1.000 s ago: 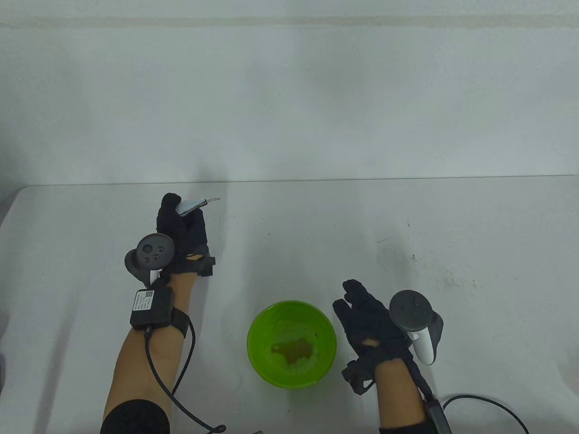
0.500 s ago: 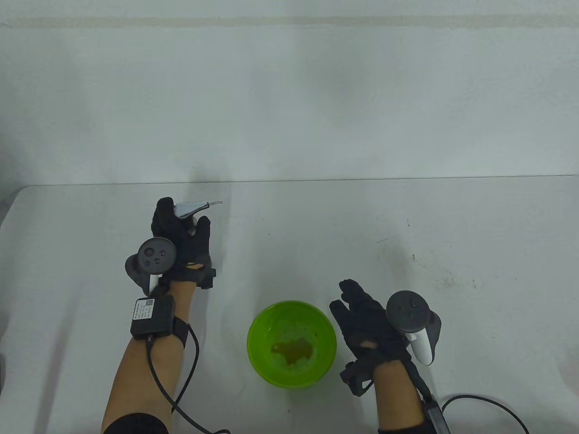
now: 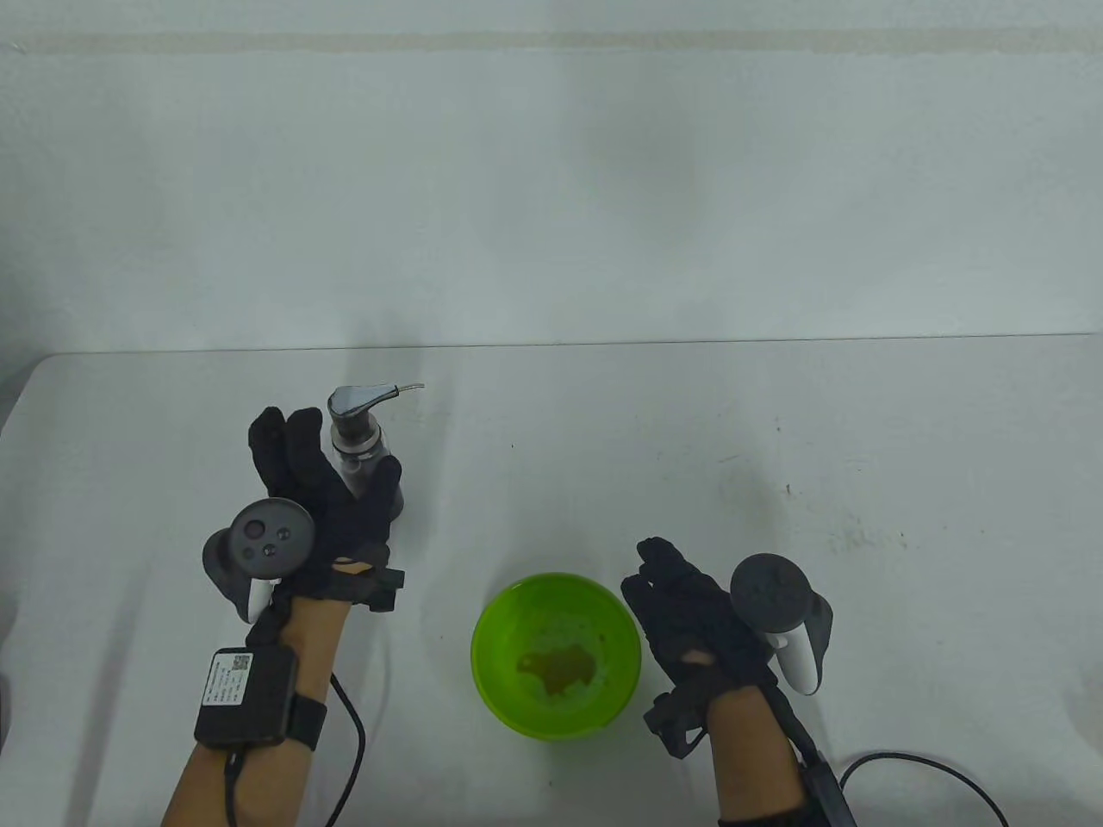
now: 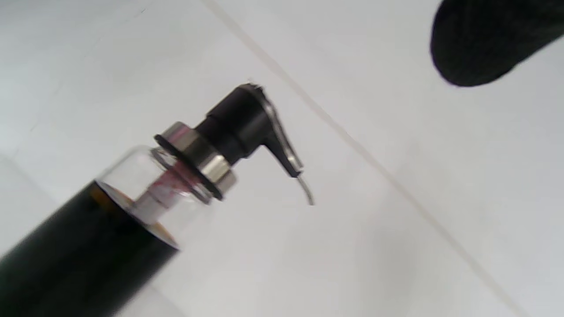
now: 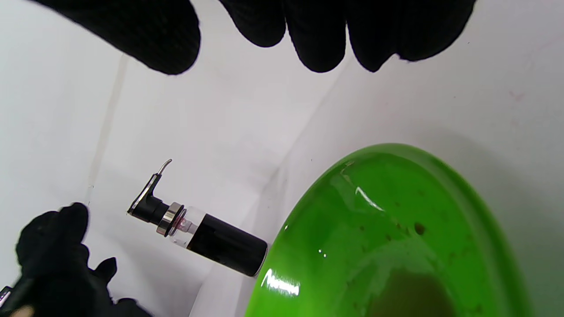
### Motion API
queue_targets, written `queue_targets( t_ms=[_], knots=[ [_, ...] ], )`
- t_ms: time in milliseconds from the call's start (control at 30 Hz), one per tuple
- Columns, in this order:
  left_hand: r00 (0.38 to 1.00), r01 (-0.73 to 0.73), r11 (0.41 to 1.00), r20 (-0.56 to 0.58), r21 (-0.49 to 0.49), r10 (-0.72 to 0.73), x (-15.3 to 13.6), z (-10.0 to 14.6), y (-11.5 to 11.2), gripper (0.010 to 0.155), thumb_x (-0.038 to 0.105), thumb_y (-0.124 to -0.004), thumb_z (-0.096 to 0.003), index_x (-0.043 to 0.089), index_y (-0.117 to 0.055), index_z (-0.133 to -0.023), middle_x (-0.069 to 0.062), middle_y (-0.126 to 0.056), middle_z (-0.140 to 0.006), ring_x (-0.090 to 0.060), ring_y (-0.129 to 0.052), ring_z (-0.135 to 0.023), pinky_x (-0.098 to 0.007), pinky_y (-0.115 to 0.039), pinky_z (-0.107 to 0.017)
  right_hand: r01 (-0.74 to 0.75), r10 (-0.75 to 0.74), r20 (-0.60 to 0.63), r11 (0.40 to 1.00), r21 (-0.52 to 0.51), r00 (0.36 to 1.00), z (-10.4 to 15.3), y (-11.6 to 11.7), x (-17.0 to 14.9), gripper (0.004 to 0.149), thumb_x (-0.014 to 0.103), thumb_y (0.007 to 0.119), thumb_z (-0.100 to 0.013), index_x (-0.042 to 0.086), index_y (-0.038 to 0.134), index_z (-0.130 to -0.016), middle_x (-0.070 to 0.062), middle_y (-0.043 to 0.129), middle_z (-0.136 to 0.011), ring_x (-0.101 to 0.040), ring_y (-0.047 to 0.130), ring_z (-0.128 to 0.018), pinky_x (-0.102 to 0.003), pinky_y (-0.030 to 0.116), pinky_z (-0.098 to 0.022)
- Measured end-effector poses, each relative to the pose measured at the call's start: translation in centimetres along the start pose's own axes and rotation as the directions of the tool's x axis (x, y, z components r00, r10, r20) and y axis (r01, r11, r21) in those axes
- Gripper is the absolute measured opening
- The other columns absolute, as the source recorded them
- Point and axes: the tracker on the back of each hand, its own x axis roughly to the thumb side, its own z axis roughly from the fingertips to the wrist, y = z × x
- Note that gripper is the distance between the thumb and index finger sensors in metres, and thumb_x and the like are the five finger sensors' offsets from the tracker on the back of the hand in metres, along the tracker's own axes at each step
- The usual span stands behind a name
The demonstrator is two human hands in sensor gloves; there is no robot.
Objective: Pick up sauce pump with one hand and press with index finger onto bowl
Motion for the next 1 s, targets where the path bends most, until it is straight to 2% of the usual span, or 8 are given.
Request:
queue_targets(
  t_ms=[200, 300, 367, 533, 600, 733, 833, 1000],
  knots=[
    [0.98, -0.188, 0.978, 0.052, -0.09, 0.193, 5.1, 3.2, 0.7, 0.093, 0.067, -0.07, -0.0494, 0.032, -0.003, -0.105, -0.005, 0.011, -0.108, -0.037, 0.009, -0.102, -0.063, -0.021, -0.073, 0.003, -0.003, 0.002, 1.0, 0.02, 1.0, 0.0, 0.3, 0.1, 0.064, 0.049, 0.077, -0.054, 0.013, 0.052, -0.101, -0.024, 0.062, -0.102, -0.054, 0.069, -0.087, -0.062, 0.068, -0.061],
    [0.943, -0.318, 0.935, 0.048, -0.155, 0.329, 6.7, 4.9, 0.3, 0.093, 0.067, -0.07, -0.0492, 0.03, -0.008, -0.108, -0.003, 0.004, -0.112, -0.036, 0.007, -0.103, -0.062, -0.02, -0.073, 0.0, 0.0, 0.002, 1.0, 0.029, 1.0, 0.0, 0.6, 0.1, 0.064, 0.05, 0.077, -0.054, 0.014, 0.052, -0.101, -0.023, 0.062, -0.102, -0.054, 0.069, -0.087, -0.062, 0.067, -0.061],
    [0.916, -0.384, 0.892, 0.019, -0.239, 0.4, 7.1, 5.9, -0.6, 0.092, 0.068, -0.068, -0.0495, 0.029, -0.012, -0.11, -0.003, -0.001, -0.115, -0.036, 0.004, -0.104, -0.062, -0.021, -0.073, -0.002, 0.002, 0.009, 0.999, 0.035, 1.0, 0.0, 0.6, 0.2, 0.065, 0.05, 0.077, -0.054, 0.014, 0.052, -0.101, -0.023, 0.062, -0.102, -0.054, 0.069, -0.088, -0.062, 0.067, -0.062],
    [0.823, -0.538, 0.713, -0.099, -0.45, 0.559, 6.6, 8.3, -4.0, 0.089, 0.07, -0.063, -0.0507, 0.029, -0.014, -0.113, -0.003, -0.008, -0.119, -0.034, -0.003, -0.108, -0.063, -0.024, -0.075, 0.001, -0.001, 0.037, 1.0, -0.009, 0.999, 0.1, 0.3, 0.5, 0.063, 0.05, 0.077, -0.054, 0.015, 0.053, -0.101, -0.022, 0.064, -0.102, -0.053, 0.07, -0.088, -0.061, 0.069, -0.062],
    [0.787, -0.577, 0.648, -0.124, -0.497, 0.605, 6.4, 9.0, -5.3, 0.086, 0.067, -0.062, -0.0512, 0.028, -0.017, -0.114, -0.004, -0.011, -0.12, -0.034, -0.005, -0.109, -0.063, -0.025, -0.075, 0.01, -0.01, 0.041, 1.0, -0.008, 0.999, 0.1, 0.3, 0.5, 0.063, 0.051, 0.077, -0.054, 0.015, 0.053, -0.101, -0.022, 0.064, -0.102, -0.053, 0.07, -0.088, -0.062, 0.068, -0.062],
    [0.766, -0.583, 0.573, -0.155, -0.576, 0.623, 5.1, 9.6, -7.4, 0.089, 0.069, -0.06, -0.0502, 0.027, -0.017, -0.114, -0.005, -0.013, -0.121, -0.035, -0.008, -0.11, -0.062, -0.025, -0.076, 0.008, -0.009, 0.052, 1.0, 0.015, 0.999, 0.1, 0.5, 0.5, 0.064, 0.052, 0.077, -0.054, 0.015, 0.053, -0.101, -0.022, 0.064, -0.102, -0.054, 0.069, -0.089, -0.063, 0.067, -0.062],
    [0.728, -0.634, 0.488, -0.25, -0.6, 0.639, 3.6, 10.1, -8.8, 0.088, 0.069, -0.061, -0.0494, 0.025, -0.023, -0.115, -0.007, -0.019, -0.122, -0.037, -0.013, -0.111, -0.06, -0.027, -0.077, 0.006, -0.007, 0.053, 1.0, 0.029, 0.999, 0.1, 0.7, 0.4, 0.065, 0.054, 0.076, -0.053, 0.016, 0.054, -0.101, -0.022, 0.063, -0.103, -0.053, 0.068, -0.091, -0.062, 0.066, -0.063],
    [0.75, -0.624, 0.489, -0.291, -0.61, 0.594, 2.0, 10.5, -9.4, 0.091, 0.071, -0.061, -0.0486, 0.023, -0.021, -0.114, -0.009, -0.019, -0.121, -0.038, -0.016, -0.111, -0.056, -0.031, -0.078, 0.186, -0.201, 0.104, 0.972, 0.143, 0.974, 0.3, 1.1, 0.5, 0.067, 0.055, 0.072, -0.054, 0.016, 0.048, -0.103, -0.02, 0.05, -0.11, -0.046, 0.051, -0.101, -0.057, 0.053, -0.07]
  ],
)
